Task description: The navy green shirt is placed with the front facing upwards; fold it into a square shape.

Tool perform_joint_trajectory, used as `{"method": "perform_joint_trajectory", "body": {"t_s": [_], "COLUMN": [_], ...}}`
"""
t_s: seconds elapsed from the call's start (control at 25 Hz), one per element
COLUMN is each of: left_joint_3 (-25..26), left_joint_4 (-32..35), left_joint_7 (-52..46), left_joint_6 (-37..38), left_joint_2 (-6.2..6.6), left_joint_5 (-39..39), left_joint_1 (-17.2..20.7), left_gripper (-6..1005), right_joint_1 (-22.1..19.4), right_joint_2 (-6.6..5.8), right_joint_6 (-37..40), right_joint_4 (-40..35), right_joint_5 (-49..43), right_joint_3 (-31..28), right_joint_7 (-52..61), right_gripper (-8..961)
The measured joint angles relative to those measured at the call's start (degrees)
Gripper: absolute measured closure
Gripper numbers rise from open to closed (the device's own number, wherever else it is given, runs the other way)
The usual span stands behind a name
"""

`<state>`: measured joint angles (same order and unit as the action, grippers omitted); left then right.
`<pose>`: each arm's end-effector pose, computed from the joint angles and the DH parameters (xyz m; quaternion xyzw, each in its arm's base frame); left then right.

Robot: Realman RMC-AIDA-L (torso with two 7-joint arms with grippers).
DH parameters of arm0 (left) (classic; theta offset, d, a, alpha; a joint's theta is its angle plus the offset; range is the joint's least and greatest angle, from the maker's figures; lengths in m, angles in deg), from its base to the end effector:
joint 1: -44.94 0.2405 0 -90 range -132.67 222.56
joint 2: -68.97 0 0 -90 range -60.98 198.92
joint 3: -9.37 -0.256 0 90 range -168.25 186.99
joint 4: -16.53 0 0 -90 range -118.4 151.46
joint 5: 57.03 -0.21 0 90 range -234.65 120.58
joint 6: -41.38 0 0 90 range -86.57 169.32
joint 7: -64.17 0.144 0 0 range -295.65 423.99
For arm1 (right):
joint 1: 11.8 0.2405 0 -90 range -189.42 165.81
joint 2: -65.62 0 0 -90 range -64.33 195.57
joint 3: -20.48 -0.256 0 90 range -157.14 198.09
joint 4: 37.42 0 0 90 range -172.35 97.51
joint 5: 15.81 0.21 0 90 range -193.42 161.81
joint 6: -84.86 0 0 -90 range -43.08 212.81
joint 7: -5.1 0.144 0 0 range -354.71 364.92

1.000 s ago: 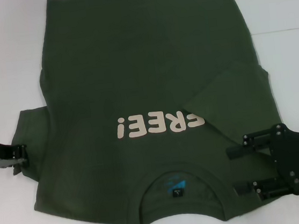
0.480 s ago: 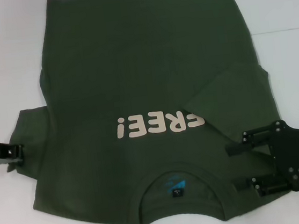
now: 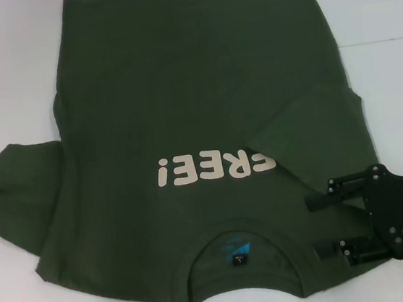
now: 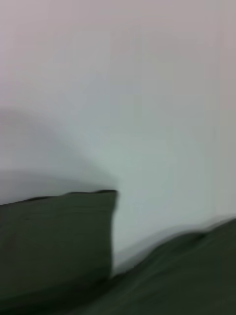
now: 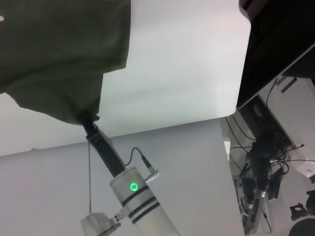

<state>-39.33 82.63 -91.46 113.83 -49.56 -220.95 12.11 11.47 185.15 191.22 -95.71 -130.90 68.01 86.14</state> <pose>-0.3034 0.3850 0.0898 -0.7213 -0.5690 0.0739 0.3880 0.2421 0.2871 0.0321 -0.9755 0.0962 0.1937 0.0400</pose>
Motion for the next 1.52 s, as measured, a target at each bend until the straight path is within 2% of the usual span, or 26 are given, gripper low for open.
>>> {"method": "perform_joint_trajectory", "body": {"t_s": [0.2, 0.64, 0.84, 0.96, 1.24, 1.36, 1.52], "left_joint_3": [1.83, 2.01, 2.04, 2.05, 1.19, 0.61, 0.35], "left_joint_4": [0.91, 3.11, 4.08, 5.37, 8.62, 7.07, 2.91], "left_joint_7": [0.95, 1.96, 1.75, 1.32, 1.75, 1.79, 1.83], "left_joint_6": [-1.12, -2.17, 1.65, 5.52, 9.33, 9.28, 7.11], "left_joint_2": [0.42, 0.56, 0.4, -0.44, -3.66, -4.64, -5.21], "left_joint_5": [0.0, 0.0, 0.18, 1.05, 6.18, 6.81, 6.9], "left_joint_1": [0.21, 0.39, -0.37, -1.7, -4.56, -6.75, -9.44], "left_gripper": [943, 945, 945, 945, 946, 946, 946], "right_joint_1": [0.12, 0.46, 0.47, 0.46, 0.67, 0.66, 0.49], "right_joint_2": [0.08, 0.15, 0.1, 0.09, 0.09, 0.09, 0.09], "right_joint_6": [-0.26, -1.22, -2.12, -2.4, -2.61, -2.61, -2.89], "right_joint_4": [0.94, 2.38, 2.61, 2.77, 3.56, 3.97, 4.12], "right_joint_5": [-0.02, -0.04, -0.07, -0.09, -0.13, -0.14, -0.13], "right_joint_3": [-0.08, -0.07, 0.23, 0.29, 0.29, 0.17, 0.09], "right_joint_7": [-0.03, -0.14, -0.17, -0.27, -0.5, -0.54, -0.69], "right_gripper": [285, 285, 285, 285, 284, 285, 286]}}
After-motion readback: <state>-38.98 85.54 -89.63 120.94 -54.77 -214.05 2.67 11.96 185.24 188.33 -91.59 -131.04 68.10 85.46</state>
